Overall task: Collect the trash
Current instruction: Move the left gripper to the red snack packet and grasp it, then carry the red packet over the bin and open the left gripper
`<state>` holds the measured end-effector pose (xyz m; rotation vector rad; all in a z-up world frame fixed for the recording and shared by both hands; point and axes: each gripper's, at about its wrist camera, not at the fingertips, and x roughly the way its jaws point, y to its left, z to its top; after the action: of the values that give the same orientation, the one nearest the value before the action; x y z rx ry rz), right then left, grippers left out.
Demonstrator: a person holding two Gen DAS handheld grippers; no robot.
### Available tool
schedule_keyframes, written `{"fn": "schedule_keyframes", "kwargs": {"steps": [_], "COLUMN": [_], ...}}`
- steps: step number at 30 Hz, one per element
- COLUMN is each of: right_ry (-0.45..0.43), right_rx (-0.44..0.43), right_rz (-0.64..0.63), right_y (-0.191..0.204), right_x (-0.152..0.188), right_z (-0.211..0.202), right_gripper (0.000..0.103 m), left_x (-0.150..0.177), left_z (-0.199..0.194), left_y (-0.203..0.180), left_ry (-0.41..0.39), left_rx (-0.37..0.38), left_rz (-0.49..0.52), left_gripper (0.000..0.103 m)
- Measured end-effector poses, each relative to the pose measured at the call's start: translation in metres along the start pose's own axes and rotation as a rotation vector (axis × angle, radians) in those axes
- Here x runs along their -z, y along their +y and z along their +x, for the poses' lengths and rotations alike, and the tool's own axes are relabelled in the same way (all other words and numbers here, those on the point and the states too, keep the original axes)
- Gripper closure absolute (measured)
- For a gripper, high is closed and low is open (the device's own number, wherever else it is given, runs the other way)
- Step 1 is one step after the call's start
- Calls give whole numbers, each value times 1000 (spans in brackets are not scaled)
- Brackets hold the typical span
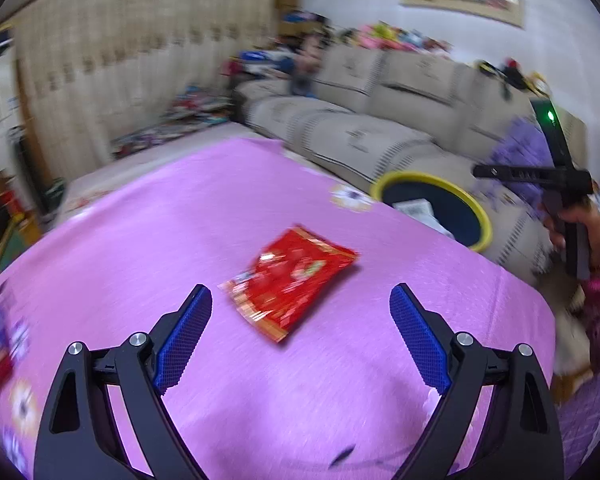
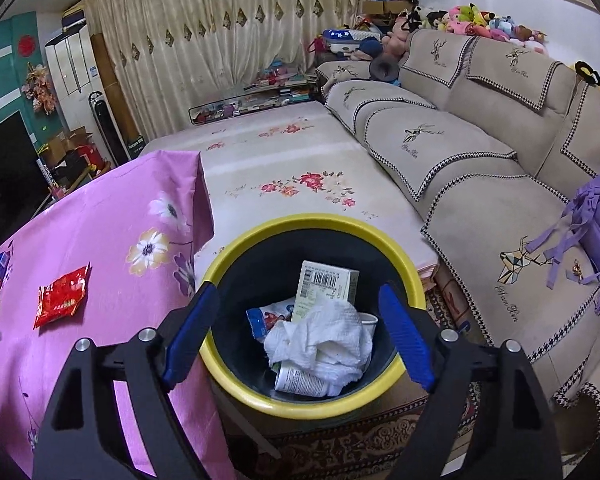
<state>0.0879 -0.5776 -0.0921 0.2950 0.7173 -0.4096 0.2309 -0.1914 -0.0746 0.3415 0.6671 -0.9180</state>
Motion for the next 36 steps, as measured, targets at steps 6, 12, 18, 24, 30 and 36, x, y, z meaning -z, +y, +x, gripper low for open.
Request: {"fn": "schedule_keyframes", "kwargs": {"steps": [6,12,18,24,30,36], "right_ry": [16,22,38,45,34,21], "right_rx": [7,8,-1,-23,-50,-64], "right_rz": [6,27,33,42,50,58], "right_y": [-8,-16,-19,-20,-19,-22], "right_x": [4,4,6,7,9,12], "right_z": [0,6,13,14,8,-1], "right_gripper": [25,25,25,25,25,25], "left_x": [-14,-22,-20,-18,-19,-18], "left_z": [50,87,107,111,104,91], "left_y": [-14,-9,4,13,20,7], "left_ry": [82,148,197,214,224,215], "left_rx": [18,-4,6,59,51,13], "left_rz": [134,186,171,119,60,53], "left_gripper": [14,13,13,31,53,71]}}
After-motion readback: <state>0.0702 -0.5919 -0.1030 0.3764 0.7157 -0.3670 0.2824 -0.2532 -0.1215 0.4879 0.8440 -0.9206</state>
